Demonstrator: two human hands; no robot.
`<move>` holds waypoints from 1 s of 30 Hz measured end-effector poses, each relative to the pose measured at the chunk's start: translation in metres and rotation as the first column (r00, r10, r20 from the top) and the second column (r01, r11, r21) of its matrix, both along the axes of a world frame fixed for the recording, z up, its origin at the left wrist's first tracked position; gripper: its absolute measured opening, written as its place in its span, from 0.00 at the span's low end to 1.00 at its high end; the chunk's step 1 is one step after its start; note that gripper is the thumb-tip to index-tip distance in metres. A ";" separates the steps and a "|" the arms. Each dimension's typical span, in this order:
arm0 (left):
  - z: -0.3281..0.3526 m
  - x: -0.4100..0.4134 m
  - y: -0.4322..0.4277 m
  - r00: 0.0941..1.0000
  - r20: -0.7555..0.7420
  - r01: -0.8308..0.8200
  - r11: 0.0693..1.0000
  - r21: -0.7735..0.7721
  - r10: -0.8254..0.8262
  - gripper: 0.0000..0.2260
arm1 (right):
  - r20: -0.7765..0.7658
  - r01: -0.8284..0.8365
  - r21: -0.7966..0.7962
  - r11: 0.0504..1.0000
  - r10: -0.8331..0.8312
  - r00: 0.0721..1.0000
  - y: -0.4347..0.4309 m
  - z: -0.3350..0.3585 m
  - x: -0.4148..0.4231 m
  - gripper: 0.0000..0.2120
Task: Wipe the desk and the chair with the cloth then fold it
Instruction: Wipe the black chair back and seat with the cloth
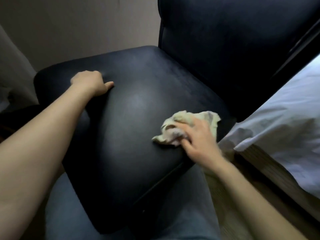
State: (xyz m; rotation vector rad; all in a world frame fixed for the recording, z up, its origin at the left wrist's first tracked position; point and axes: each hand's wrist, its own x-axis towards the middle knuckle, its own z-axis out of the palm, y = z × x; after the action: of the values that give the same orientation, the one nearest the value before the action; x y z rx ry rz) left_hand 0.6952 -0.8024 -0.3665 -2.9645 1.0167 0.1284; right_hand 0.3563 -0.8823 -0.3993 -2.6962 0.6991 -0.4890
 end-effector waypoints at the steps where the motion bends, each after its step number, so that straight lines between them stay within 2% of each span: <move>1: 0.001 0.001 0.001 1.000 -0.001 0.008 1.000 0.001 -0.008 0.28 | 0.029 -0.079 -0.025 0.997 0.080 0.996 0.029 -0.005 0.004 0.24; 4: 0.000 0.003 0.000 1.000 -0.015 0.015 1.000 -0.023 -0.015 0.28 | 0.003 -0.286 -0.113 0.952 0.288 0.958 0.083 -0.013 0.009 0.22; 6: -0.001 0.003 0.000 0.999 -0.029 0.015 0.999 -0.038 -0.016 0.29 | -0.053 -0.356 -0.145 0.923 0.352 0.935 0.065 -0.015 0.006 0.22; 8: 0.000 0.002 0.001 0.999 -0.045 0.013 0.999 -0.051 -0.016 0.29 | -0.075 -0.253 -0.112 0.961 0.246 0.966 0.022 -0.013 0.002 0.23; 10: 0.000 0.002 0.003 0.998 -0.062 0.016 0.998 -0.061 -0.020 0.29 | -0.080 -0.013 -0.045 0.999 0.010 0.997 -0.027 -0.007 -0.007 0.25; 13: -0.003 0.003 0.008 0.996 -0.088 0.015 0.998 -0.066 -0.021 0.29 | -0.128 0.330 0.031 0.944 -0.323 0.938 -0.075 0.004 -0.028 0.28; 15: -0.005 0.003 0.009 0.995 -0.093 0.018 0.997 -0.069 -0.024 0.29 | -0.156 0.398 0.063 0.915 -0.385 0.909 -0.076 0.008 -0.030 0.25; 17: -0.005 0.004 0.010 0.996 -0.089 0.023 0.997 -0.069 -0.029 0.29 | -0.162 0.403 0.066 0.913 -0.389 0.907 -0.056 0.006 -0.023 0.26; 19: -0.005 0.004 0.009 0.995 -0.095 0.024 0.997 -0.071 -0.031 0.29 | -0.054 0.379 0.067 0.923 -0.375 0.925 -0.021 -0.006 -0.023 0.28; 21: -0.005 0.005 0.009 0.995 -0.097 0.023 0.997 -0.069 -0.029 0.29 | 0.145 0.367 0.113 0.923 -0.380 0.913 0.020 -0.023 -0.027 0.25; 23: -0.005 0.005 0.008 0.995 -0.093 0.024 0.997 -0.066 -0.030 0.29 | 0.321 0.405 0.305 0.862 -0.493 0.808 0.060 -0.037 -0.026 0.21; 25: -0.004 0.004 0.009 0.996 -0.082 0.028 0.998 -0.064 -0.033 0.29 | 0.357 0.375 0.558 0.741 -0.622 0.697 0.096 -0.044 -0.014 0.22; 26: -0.004 0.003 0.009 0.996 -0.079 0.029 0.998 -0.063 -0.034 0.29 | 0.359 0.358 0.587 0.726 -0.630 0.689 0.115 -0.047 -0.008 0.22; 28: -0.005 0.001 0.010 0.996 -0.076 0.030 0.998 -0.056 -0.035 0.28 | 0.408 0.309 0.551 0.775 -0.573 0.711 0.144 -0.049 0.002 0.24; 30: -0.004 -0.001 0.011 0.997 -0.075 0.026 0.998 -0.049 -0.029 0.28 | 0.442 0.325 0.518 0.791 -0.573 0.690 0.147 -0.049 0.010 0.25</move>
State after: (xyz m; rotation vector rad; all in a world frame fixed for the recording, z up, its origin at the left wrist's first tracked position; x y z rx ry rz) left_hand 0.6941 -0.7917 -0.3707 -3.0083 1.0831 0.2209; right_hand 0.3665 -0.7356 -0.4481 -1.7997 1.1377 -1.1021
